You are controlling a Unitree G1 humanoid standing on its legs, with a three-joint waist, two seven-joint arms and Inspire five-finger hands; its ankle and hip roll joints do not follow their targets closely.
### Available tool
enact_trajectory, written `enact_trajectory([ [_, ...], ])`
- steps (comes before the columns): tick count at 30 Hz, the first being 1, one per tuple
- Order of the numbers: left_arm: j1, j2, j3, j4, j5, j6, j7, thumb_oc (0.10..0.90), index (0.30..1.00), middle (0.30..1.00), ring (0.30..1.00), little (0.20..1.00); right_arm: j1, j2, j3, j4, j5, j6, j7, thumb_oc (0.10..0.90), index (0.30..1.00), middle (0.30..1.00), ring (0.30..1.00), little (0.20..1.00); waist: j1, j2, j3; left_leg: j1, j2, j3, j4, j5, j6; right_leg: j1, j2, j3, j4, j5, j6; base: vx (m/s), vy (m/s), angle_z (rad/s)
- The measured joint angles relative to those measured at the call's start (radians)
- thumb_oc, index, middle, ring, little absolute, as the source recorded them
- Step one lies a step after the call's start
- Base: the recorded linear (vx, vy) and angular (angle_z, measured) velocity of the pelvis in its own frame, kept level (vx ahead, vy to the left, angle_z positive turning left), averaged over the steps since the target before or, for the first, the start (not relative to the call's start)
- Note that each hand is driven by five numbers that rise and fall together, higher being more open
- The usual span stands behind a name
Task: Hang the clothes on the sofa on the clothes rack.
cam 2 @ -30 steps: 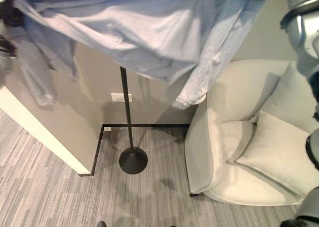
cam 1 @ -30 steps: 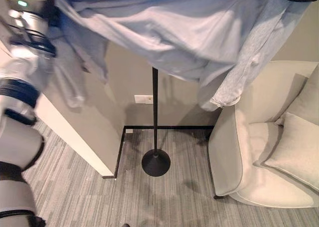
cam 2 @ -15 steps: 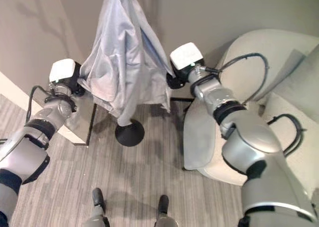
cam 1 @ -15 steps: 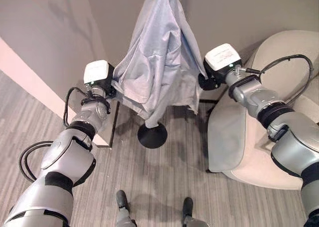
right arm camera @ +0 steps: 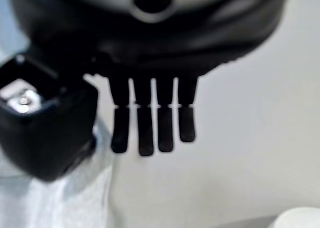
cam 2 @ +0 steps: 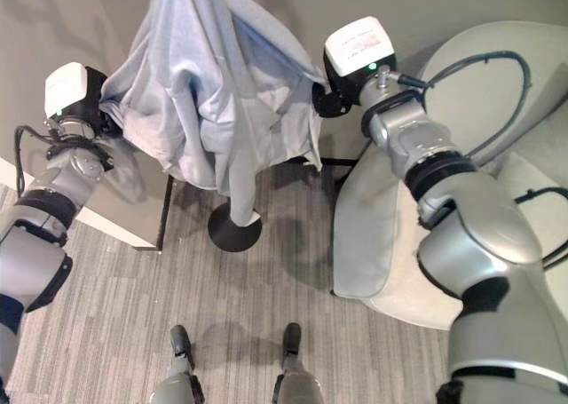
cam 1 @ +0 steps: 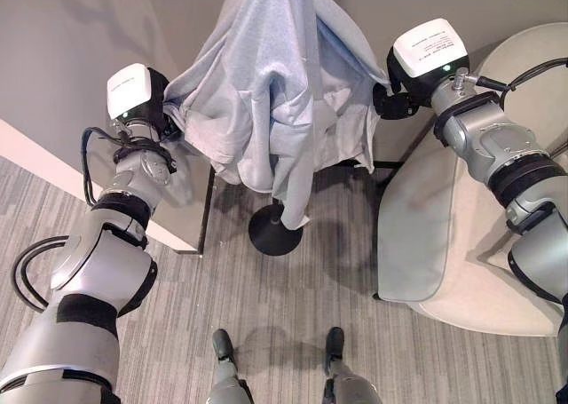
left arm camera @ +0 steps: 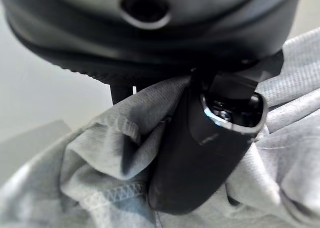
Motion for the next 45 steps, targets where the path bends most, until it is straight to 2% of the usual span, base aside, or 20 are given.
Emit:
enact_trajectory([
  [1,0.029,-0.014,0.096,-0.045,-0.043,-0.006,0.004,0.800,0.900,0.900,0.900,0.900,0.042,-0.030,-0.044,-0.123,0.011,0.039,0.013,0.400,0.300,0.300,0.300,0.300,-0.002,-0.001,0.000,0.000,-0.006,-0.001,0.000,0.000,0.000,0.001,-0.004,0.003,0.000,0.000,0.000,0.03,0.050,0.08],
  [2,0.468,-0.153,0.606,-0.757,-0.264,-0.057,0.031,0.800,0.900,0.900,0.900,0.900,0.613,-0.257,-0.556,-1.062,0.069,0.114,0.015,0.800,0.900,0.900,0.900,0.900,0.022,0.000,0.042,0.052,-0.021,-0.025,0.000,0.001,0.002,0.052,-0.019,0.000,0.001,-0.002,-0.002,0.13,0.014,-0.07],
  [3,0.714,-0.300,0.761,-0.983,-0.334,-0.123,0.080,0.800,0.900,0.900,0.900,0.900,0.760,-0.143,-0.577,-1.285,0.085,0.005,-0.017,0.800,0.900,0.900,0.900,0.900,-0.011,-0.010,0.053,0.110,-0.030,-0.017,0.008,0.001,0.002,0.099,-0.028,0.018,0.006,-0.002,-0.001,0.15,-0.016,0.00],
  [4,0.819,-0.467,0.805,-1.129,-0.508,-0.114,0.078,0.800,0.900,0.900,0.900,0.900,1.020,0.020,-0.731,-1.439,0.173,-0.087,0.044,0.800,0.900,0.900,0.900,0.900,0.024,-0.025,0.069,0.128,-0.033,-0.018,0.094,-0.018,-0.019,0.178,-0.041,-0.015,0.006,-0.002,-0.002,0.08,-0.011,0.72],
  [5,1.000,-0.643,0.767,-1.302,-0.642,-0.155,0.081,0.800,0.900,0.900,0.900,0.900,1.272,0.118,-0.820,-1.554,0.300,-0.149,0.046,0.800,0.900,0.900,0.900,0.900,0.040,-0.031,0.082,0.114,-0.046,-0.024,0.218,-0.126,-0.013,0.300,-0.071,-0.031,0.011,-0.003,-0.001,0.03,-0.001,0.77],
  [6,1.067,-0.605,0.722,-1.260,-0.699,-0.189,0.095,0.800,0.900,0.900,0.900,0.900,1.177,0.000,-0.749,-1.461,0.355,-0.165,0.054,0.800,0.900,0.900,0.900,0.900,0.043,-0.001,0.032,0.145,-0.051,-0.027,0.176,-0.056,0.032,0.289,-0.058,-0.004,0.059,-0.029,0.030,0.02,0.000,0.62],
  [7,1.069,-0.487,0.664,-1.173,-0.747,-0.196,0.089,0.800,0.900,0.900,0.900,0.900,1.059,-0.079,-0.691,-1.326,0.364,-0.180,0.082,0.800,0.900,0.900,0.900,0.900,0.063,0.008,-0.051,0.147,-0.041,-0.008,0.150,-0.082,0.031,0.270,-0.056,-0.015,0.083,-0.075,0.042,0.00,0.000,0.00],
  [8,1.053,-0.388,0.601,-1.141,-0.759,-0.198,0.068,0.800,0.900,0.900,0.900,0.900,1.006,-0.099,-0.688,-1.224,0.387,-0.174,0.094,0.800,0.900,0.900,0.900,0.900,0.080,-0.017,-0.108,0.145,-0.064,-0.013,0.094,-0.086,0.025,0.265,-0.065,-0.016,0.066,-0.112,0.043,0.01,0.003,0.20],
  [10,1.013,-0.284,0.556,-1.135,-0.782,-0.197,0.002,0.800,0.900,0.900,0.900,0.900,0.957,-0.112,-0.722,-1.081,0.466,-0.145,0.122,0.800,0.900,0.900,0.900,0.900,0.106,-0.025,-0.116,0.150,-0.078,-0.015,0.011,-0.074,0.002,0.261,-0.065,-0.016,0.045,-0.141,0.050,0.02,0.005,0.30],
  [12,1.088,-0.250,0.504,-1.133,-0.796,-0.194,-0.089,0.800,0.900,0.900,0.900,0.900,0.998,-0.143,-0.697,-1.037,0.541,-0.129,0.207,0.800,0.900,0.900,0.900,0.900,0.121,-0.027,-0.116,0.181,-0.106,-0.009,0.001,-0.068,0.018,0.280,-0.092,-0.017,0.051,-0.137,0.059,0.03,0.017,0.02],
  [14,1.118,-0.250,0.502,-1.036,-0.869,-0.186,-0.198,0.800,0.900,0.900,0.900,0.900,1.031,-0.135,-0.695,-1.040,0.558,-0.141,0.276,0.800,0.900,0.900,0.900,0.900,0.105,-0.029,-0.114,0.199,-0.107,-0.002,0.000,-0.073,0.012,0.305,-0.095,-0.012,0.014,-0.128,0.069,0.01,0.004,-0.13],
  [21,1.133,-0.288,0.528,-1.019,-0.944,-0.172,-0.245,0.800,0.900,0.900,0.900,0.900,1.152,-0.134,-0.783,-1.064,0.546,-0.146,0.288,0.800,0.900,0.900,0.900,0.900,0.076,-0.020,-0.117,0.198,-0.101,-0.005,-0.001,-0.072,0.013,0.307,-0.088,-0.009,0.004,-0.105,0.064,0.01,-0.008,-0.02],
  [22,1.131,-0.289,0.527,-1.018,-0.940,-0.169,-0.253,0.800,0.900,0.900,0.900,0.900,1.181,-0.119,-0.813,-1.067,0.528,-0.152,0.288,0.800,0.900,0.900,0.900,0.900,0.070,-0.018,-0.118,0.202,-0.097,-0.003,0.000,-0.069,0.009,0.310,-0.088,-0.010,0.005,-0.102,0.064,0.01,-0.041,-0.05],
  [23,1.149,-0.292,0.538,-1.018,-0.939,-0.169,-0.264,0.800,0.900,0.900,0.900,0.900,1.280,-0.046,-0.917,-1.068,0.499,-0.157,0.283,0.800,0.900,0.900,0.900,0.900,0.071,-0.020,-0.118,0.226,-0.101,-0.002,0.000,-0.070,0.010,0.330,-0.089,-0.009,0.004,-0.104,0.063,0.00,0.000,0.00],
  [27,1.151,-0.292,0.582,-1.020,-0.929,-0.169,-0.259,0.800,0.900,0.900,0.900,0.900,1.293,-0.069,-0.933,-1.062,0.467,-0.135,0.273,0.800,0.900,0.900,0.900,0.900,0.054,-0.009,-0.121,0.228,-0.104,0.001,0.000,-0.070,0.011,0.334,-0.089,-0.006,0.004,-0.107,0.066,0.00,-0.006,-0.02],
  [35,1.147,-0.293,0.586,-1.020,-0.903,-0.169,-0.259,0.800,0.900,0.900,0.900,0.900,1.291,-0.070,-0.935,-1.062,0.465,-0.136,0.261,0.800,0.900,0.900,0.900,0.900,0.059,-0.009,-0.121,0.229,-0.102,0.002,0.000,-0.070,0.010,0.330,-0.086,0.000,0.004,-0.107,0.066,0.01,-0.009,0.00],
  [36,1.149,-0.293,0.585,-1.021,-0.899,-0.169,-0.258,0.800,0.900,0.900,0.900,0.900,1.307,-0.049,-0.947,-1.061,0.453,-0.138,0.259,0.800,0.900,0.900,0.900,0.900,0.055,-0.009,-0.122,0.230,-0.100,0.002,0.000,-0.070,0.011,0.329,-0.087,0.001,0.004,-0.107,0.066,0.03,-0.037,0.01],
  [38,1.181,-0.299,0.589,-1.042,-0.882,-0.169,-0.257,0.800,0.900,0.900,0.900,0.900,1.379,0.112,-1.064,-1.060,0.421,-0.138,0.220,0.800,0.900,0.900,0.900,0.900,0.058,-0.011,-0.124,0.238,-0.105,0.002,0.000,-0.071,0.011,0.340,-0.087,0.001,0.004,-0.109,0.065,0.00,0.000,0.00],
  [44,1.187,-0.323,0.587,-1.058,-0.903,-0.158,-0.256,0.800,0.900,0.900,0.900,0.900,1.395,0.089,-1.050,-1.060,0.422,-0.107,0.178,0.800,0.900,0.900,0.900,0.900,0.056,-0.006,-0.125,0.238,-0.102,0.001,-0.001,-0.070,0.011,0.340,-0.086,0.003,0.004,-0.109,0.065,0.00,0.000,0.00],
  [45,1.215,-0.350,0.598,-1.054,-0.981,-0.157,-0.320,0.800,0.900,0.900,0.900,0.900,1.416,0.137,-1.046,-1.043,0.437,-0.124,0.175,0.800,0.900,0.900,0.900,0.900,0.060,-0.005,-0.131,0.236,-0.103,0.001,-0.001,-0.070,0.011,0.338,-0.087,0.002,0.006,-0.109,0.065,0.00,0.000,0.00],
])
